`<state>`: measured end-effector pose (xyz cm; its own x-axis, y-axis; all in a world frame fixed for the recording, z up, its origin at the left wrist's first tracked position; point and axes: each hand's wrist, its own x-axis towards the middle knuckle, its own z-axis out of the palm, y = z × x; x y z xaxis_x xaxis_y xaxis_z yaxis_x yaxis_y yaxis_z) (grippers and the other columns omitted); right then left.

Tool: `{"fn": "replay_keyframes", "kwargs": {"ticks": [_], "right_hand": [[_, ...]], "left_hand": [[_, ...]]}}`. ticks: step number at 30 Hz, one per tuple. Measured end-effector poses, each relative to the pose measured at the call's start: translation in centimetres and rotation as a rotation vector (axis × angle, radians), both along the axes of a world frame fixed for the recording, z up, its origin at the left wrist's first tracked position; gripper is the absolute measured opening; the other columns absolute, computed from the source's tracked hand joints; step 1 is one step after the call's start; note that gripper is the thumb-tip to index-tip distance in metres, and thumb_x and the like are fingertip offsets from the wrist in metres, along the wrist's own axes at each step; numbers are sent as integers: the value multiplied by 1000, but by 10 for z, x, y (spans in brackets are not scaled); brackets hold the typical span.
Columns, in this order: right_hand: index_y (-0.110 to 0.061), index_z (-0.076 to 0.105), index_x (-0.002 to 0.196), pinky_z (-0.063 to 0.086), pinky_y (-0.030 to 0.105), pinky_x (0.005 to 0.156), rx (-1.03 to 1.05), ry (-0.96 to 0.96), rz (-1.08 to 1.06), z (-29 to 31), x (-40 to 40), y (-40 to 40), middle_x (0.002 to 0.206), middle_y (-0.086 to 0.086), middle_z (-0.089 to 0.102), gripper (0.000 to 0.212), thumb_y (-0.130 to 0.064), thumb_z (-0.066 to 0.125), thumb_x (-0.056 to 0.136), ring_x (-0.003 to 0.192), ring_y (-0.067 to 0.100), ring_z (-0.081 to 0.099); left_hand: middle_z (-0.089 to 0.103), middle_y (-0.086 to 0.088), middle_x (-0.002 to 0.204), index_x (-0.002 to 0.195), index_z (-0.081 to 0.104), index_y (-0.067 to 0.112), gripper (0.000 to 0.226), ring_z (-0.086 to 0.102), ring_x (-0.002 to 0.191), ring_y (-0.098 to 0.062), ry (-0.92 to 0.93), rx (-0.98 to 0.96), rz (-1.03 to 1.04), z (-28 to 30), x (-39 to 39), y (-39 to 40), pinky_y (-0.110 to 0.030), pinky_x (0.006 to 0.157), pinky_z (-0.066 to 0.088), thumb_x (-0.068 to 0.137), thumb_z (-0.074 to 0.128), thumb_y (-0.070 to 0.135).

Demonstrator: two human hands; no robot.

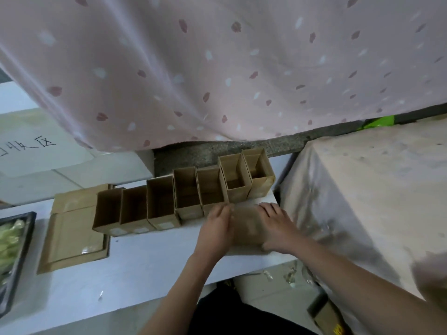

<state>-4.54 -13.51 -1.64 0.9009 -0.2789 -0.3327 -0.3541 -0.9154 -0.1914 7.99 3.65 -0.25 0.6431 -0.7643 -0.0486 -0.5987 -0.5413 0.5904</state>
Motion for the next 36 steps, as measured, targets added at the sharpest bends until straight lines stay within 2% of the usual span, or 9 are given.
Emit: {"fn": "replay_keyframes", "kwargs": {"ticks": [3, 5, 8, 10, 13, 20, 25, 30, 36], "right_hand": [[-22, 12, 154, 24, 42, 116, 23, 8, -7, -7, 4, 4, 150, 1, 20, 118, -57, 77, 62, 140, 27, 21], [-25, 9, 155, 18, 43, 118, 47, 24, -31, -2, 5, 4, 153, 0, 16, 121, -67, 74, 63, 143, 26, 17], [-23, 32, 150, 26, 39, 113, 106, -136, -151, 10, 2, 3, 147, 2, 29, 89, -58, 70, 78, 138, 24, 27], [-19, 52, 135, 34, 35, 103, 89, -292, -185, 15, 2, 5, 132, 1, 45, 58, -40, 72, 85, 125, 23, 42], [-19, 56, 125, 39, 33, 98, 166, -232, -160, 16, 6, 9, 122, -3, 49, 40, -28, 70, 89, 115, 19, 46], [-27, 53, 106, 32, 30, 90, 186, -122, -127, 9, 15, 11, 107, -11, 45, 25, -30, 68, 87, 111, 14, 44], [-31, 50, 92, 34, 29, 88, 260, -123, -141, 10, 21, 2, 100, -12, 44, 19, -26, 67, 89, 107, 13, 46], [-31, 53, 87, 36, 28, 84, 308, -111, -106, 13, 24, -4, 96, -9, 47, 14, -24, 65, 91, 99, 14, 49], [-32, 50, 79, 40, 26, 72, 436, -169, -65, 12, 16, -13, 83, -13, 54, 22, -20, 65, 89, 82, 8, 52]], "left_hand": [[21, -1, 166, 157, 28, 17, 53, 13, 154, -21, -37, 111, -143, -14, -16, -8, -35, 125, 17, 106, 37, 26], [-2, 0, 168, 161, 8, 15, 61, -7, 155, -20, -88, 195, -231, -25, -23, -8, -36, 126, -3, 108, 30, 34], [-21, 0, 164, 160, -7, 13, 71, -23, 152, -20, -188, 274, -298, -38, -25, -4, -38, 123, -16, 107, 18, 52], [-16, -4, 166, 160, -4, 10, 78, -20, 152, -21, -238, 306, -302, -43, -28, -4, -41, 124, -11, 103, 14, 62], [-3, -9, 167, 159, 7, 6, 85, -7, 154, -24, -298, 319, -285, -47, -29, -4, -43, 124, -1, 101, 12, 67], [-17, -7, 165, 158, -7, 8, 94, -18, 152, -23, -285, 386, -285, -42, -33, -6, -44, 123, -5, 96, 21, 73], [-33, -4, 160, 155, -22, 10, 99, -32, 147, -21, -281, 448, -248, -37, -34, -10, -43, 124, -13, 94, 19, 76], [-32, -5, 161, 155, -22, 11, 99, -36, 145, -19, -249, 459, -166, -36, -46, -13, -41, 120, -22, 94, 21, 76], [-30, -1, 163, 156, -21, 17, 99, -33, 147, -15, -175, 444, -13, -35, -64, -23, -38, 122, -18, 89, 18, 78]]}}
